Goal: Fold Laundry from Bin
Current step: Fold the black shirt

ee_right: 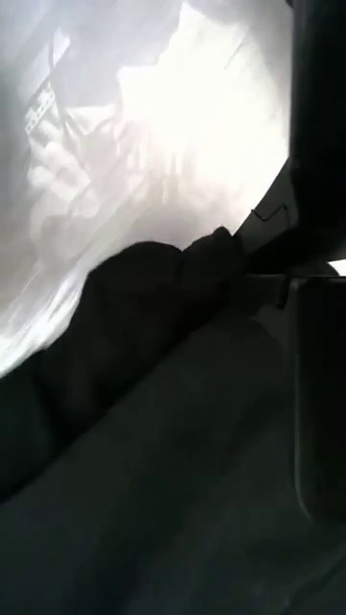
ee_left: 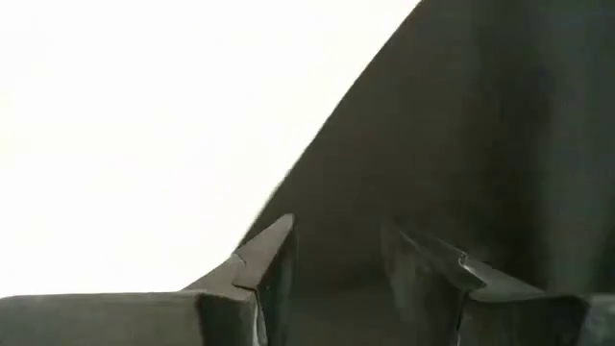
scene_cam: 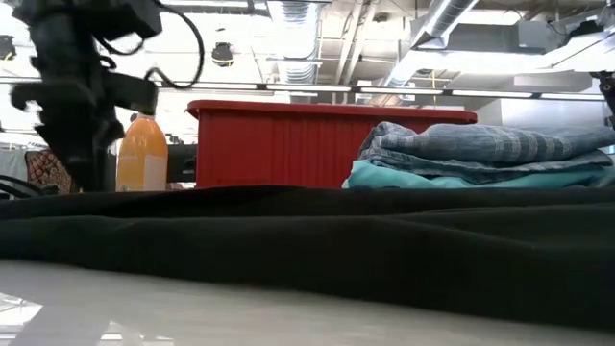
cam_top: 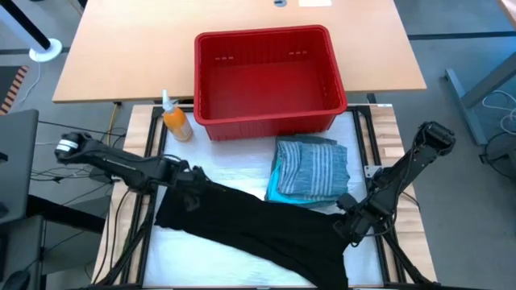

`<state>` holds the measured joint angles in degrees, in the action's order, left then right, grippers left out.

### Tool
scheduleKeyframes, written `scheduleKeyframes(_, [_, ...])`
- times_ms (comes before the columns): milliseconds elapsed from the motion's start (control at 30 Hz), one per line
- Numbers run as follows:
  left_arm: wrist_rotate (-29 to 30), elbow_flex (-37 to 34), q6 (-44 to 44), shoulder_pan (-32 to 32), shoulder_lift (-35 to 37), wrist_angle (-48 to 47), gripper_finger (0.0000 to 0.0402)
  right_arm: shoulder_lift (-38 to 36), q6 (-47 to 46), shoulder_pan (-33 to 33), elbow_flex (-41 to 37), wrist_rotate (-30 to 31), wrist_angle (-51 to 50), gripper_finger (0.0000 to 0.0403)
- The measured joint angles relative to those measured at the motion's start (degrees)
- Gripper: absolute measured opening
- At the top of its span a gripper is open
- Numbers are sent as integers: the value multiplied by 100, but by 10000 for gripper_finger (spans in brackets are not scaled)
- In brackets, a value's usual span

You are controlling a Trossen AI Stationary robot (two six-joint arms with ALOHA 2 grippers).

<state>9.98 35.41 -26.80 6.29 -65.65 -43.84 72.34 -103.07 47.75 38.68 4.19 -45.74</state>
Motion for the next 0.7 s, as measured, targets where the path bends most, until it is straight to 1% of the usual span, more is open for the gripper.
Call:
scheduleKeyframes(67, [3, -18, 409, -188, -2, -38, 142, -2, -1, 0, 0, 1, 119, 23])
scheduleKeyframes(133, [-180, -59, 747, -354, -2, -116, 142, -2, -22, 0, 0, 4, 199, 26])
scheduleKeyframes(267, [-336, -192, 860, -564, -122, -9, 142, -2, -189, 0, 1, 6, 213, 29])
scheduleKeyframes(333, [-279, -174, 809, -627, -313, 19, 142, -2, -192, 0, 2, 6, 252, 26])
scheduleKeyframes(467, [-224, -171, 809, -714, -1027, -40, 142, -2, -188, 25, 4, 2, 240, 24])
scheduleKeyframes(600, [-90, -35, 654, -888, -1668, -217, 142, -1, -194, 80, 4, -174, 74, 24])
scheduleKeyframes(667, [158, 0, 583, -1014, -1754, -303, 142, 2, -199, 105, 4, -315, -41, 24])
scheduleKeyframes(700, [388, 26, 558, -1092, -1770, -313, 142, 4, -197, 116, 4, -401, -97, 24])
